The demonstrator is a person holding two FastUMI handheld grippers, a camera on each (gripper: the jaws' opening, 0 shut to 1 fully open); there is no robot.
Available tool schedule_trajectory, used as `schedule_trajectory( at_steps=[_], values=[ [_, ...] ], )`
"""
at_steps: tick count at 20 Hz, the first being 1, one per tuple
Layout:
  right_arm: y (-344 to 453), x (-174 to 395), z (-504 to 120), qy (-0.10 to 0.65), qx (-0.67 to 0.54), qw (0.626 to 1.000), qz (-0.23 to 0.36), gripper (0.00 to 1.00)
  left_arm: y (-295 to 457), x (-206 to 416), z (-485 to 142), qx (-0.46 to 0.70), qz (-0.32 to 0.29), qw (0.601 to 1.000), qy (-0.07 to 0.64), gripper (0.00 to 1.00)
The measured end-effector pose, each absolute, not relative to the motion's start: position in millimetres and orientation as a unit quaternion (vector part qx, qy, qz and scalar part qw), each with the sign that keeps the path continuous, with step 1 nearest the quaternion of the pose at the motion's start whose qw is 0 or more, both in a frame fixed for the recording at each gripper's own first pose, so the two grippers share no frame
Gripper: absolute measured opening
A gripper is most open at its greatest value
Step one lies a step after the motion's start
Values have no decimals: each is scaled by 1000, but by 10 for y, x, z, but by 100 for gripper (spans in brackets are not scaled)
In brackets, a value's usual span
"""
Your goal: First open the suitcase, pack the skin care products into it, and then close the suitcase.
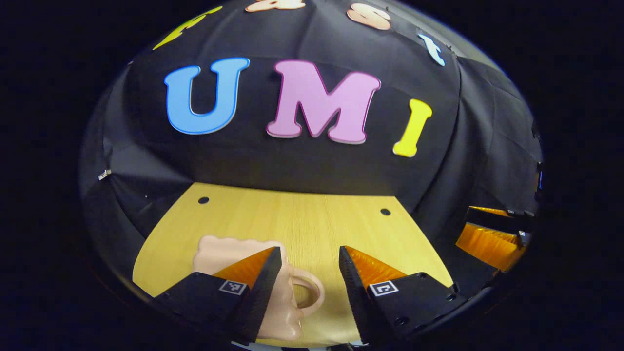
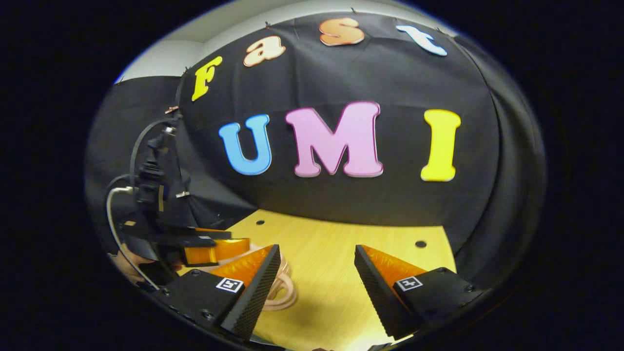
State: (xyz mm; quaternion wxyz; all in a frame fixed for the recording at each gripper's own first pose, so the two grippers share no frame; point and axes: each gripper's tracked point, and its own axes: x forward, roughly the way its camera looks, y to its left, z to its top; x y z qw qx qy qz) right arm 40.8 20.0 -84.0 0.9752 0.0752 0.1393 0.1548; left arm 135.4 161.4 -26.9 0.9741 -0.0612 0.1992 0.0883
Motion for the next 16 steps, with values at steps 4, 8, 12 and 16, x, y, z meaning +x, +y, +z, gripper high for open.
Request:
schedule_trajectory(
  at_steps=[4,8,12,16],
  values=[
    [64,635,-432,74,56,990,103,97,1814,1158,505,3,142,986,91,84],
    [35,598,-248,41,24,996,79,97,1696,1047,602,4,126,989,73,96],
    [-104,553,-234,32,16,997,63,96,1722,1104,592,-2,114,991,69,96],
    [-258,523,-184,23,16,999,44,96,1720,1145,593,8,103,992,69,96]
  ],
)
